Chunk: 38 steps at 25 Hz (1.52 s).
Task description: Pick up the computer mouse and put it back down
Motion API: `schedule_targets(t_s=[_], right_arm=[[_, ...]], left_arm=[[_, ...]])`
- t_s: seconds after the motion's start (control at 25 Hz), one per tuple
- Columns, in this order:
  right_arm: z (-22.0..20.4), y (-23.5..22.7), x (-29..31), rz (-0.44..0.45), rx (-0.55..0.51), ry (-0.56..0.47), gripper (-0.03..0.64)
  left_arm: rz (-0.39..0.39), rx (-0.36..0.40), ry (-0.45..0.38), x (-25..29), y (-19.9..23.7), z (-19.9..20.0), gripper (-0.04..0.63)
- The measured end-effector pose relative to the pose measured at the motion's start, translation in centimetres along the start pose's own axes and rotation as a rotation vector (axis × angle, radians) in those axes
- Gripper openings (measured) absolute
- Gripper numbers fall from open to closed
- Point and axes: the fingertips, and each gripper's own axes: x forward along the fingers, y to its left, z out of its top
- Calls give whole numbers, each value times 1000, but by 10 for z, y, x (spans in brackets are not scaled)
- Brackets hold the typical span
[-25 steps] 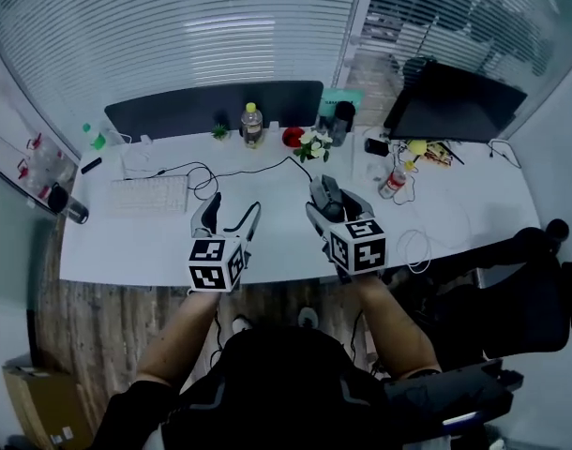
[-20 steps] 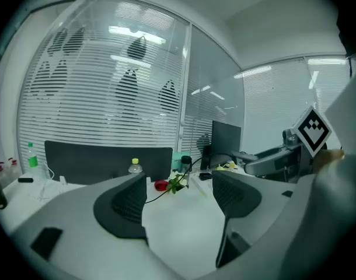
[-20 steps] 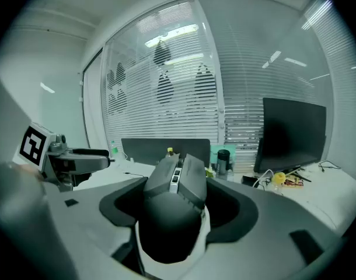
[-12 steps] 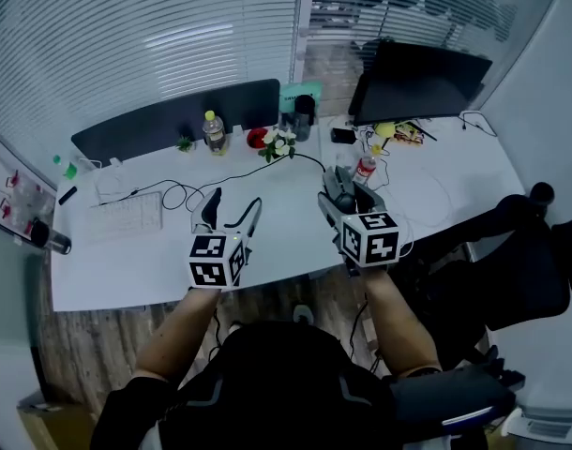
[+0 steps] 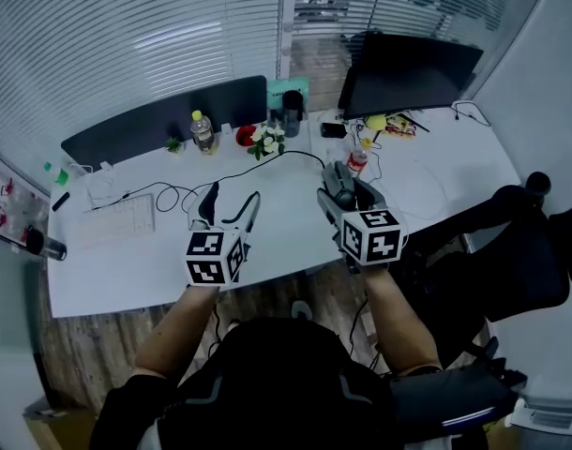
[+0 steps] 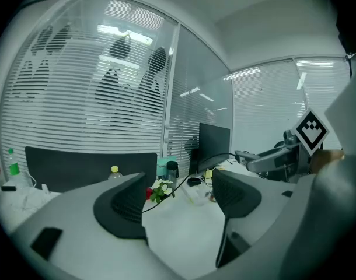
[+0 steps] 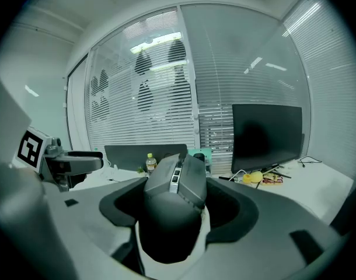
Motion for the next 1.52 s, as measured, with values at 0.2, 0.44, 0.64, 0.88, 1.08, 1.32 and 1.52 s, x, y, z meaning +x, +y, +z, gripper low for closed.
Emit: schedule_targets(t_s=[0.2, 0.44, 0.64, 0.88, 1.08, 1.32, 1.52], right_arm=[[-10, -3, 16, 16, 12, 29, 304], [-42, -3, 49, 48, 33, 112, 304], [-74, -14, 91, 74, 54, 192, 304], [-114, -24, 149, 117, 42, 279, 304], [-158, -38, 196, 135, 32, 364, 304], [-209, -46, 235, 160, 1, 447, 304], [-228, -47, 245, 157, -30, 477, 304]], left_arm=[[30, -19, 28, 6, 9, -15, 368], [44, -51, 97, 19, 23, -49, 368], [82, -69, 198, 44, 35, -88, 368], [95, -78, 274, 83, 43, -132, 368], [112, -100, 351, 114, 50, -174, 368], [137, -75, 423, 129, 54, -212, 357], [155, -87, 453, 131, 56, -228, 356]])
